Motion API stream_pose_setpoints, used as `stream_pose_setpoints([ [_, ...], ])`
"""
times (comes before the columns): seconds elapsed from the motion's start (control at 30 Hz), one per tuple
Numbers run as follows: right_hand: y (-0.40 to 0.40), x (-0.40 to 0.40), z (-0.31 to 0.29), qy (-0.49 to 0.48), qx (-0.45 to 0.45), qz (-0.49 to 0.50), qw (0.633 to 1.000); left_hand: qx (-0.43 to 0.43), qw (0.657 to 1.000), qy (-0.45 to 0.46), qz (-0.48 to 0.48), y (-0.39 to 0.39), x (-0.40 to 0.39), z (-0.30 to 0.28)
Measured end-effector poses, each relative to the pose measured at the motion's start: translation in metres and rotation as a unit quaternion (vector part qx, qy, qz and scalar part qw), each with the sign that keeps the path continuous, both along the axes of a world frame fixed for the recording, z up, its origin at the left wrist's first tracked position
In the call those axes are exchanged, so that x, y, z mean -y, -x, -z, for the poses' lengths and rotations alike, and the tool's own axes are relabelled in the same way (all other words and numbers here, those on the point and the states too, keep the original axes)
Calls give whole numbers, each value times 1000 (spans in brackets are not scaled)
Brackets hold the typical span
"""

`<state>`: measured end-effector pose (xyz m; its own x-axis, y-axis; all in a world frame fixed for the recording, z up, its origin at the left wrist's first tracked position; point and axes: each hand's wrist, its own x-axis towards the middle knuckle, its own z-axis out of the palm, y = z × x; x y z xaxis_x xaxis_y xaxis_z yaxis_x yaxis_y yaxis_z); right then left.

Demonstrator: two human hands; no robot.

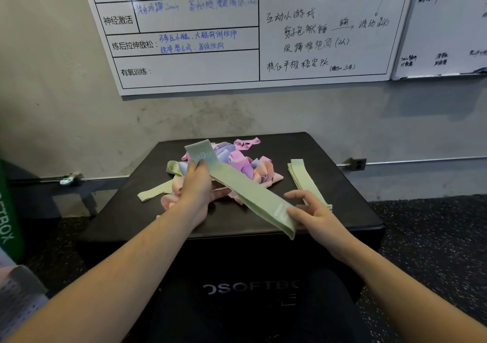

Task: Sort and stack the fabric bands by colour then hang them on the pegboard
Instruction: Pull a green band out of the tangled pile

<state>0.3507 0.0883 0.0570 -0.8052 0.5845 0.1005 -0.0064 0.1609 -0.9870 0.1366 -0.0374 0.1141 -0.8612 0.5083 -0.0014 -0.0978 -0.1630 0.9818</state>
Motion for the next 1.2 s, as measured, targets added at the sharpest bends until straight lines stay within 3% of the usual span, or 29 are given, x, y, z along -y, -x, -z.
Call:
stream_pose_setpoints([
  [0.07, -5, -4, 2, -54, 7, -21, 998, 8, 1000, 0, 5, 3, 0, -1],
  [0.13, -9, -10, 6, -180, 38, -38, 982, 12, 1000, 4, 6, 4, -3, -1],
  [0.2, -8, -20, 14, -346, 88, -31, 934, 16, 1000, 2, 8, 5, -7, -1],
  [0.27, -4, -29, 20, -448, 106, -15, 887, 26, 1000, 1, 11, 3, -15, 0],
  [0.4, -5, -48, 27, -472, 127, 4, 872, 45, 998, 8, 38, -2, -36, 5],
  [0.53, -14, -72, 38, -439, 90, 56, 892, 65, 994, 41, 82, -5, -65, 15],
  [0.7, -25, -101, 50, -550, 24, 189, 813, 57, 990, 80, 101, -7, -112, 35],
  [1.03, -50, -178, 87, -492, 2, 161, 856, 21, 976, 172, 134, 20, -230, 71],
  [1.2, -46, -213, 93, -595, -57, 114, 794, -73, 962, 213, 153, 40, -298, 82],
])
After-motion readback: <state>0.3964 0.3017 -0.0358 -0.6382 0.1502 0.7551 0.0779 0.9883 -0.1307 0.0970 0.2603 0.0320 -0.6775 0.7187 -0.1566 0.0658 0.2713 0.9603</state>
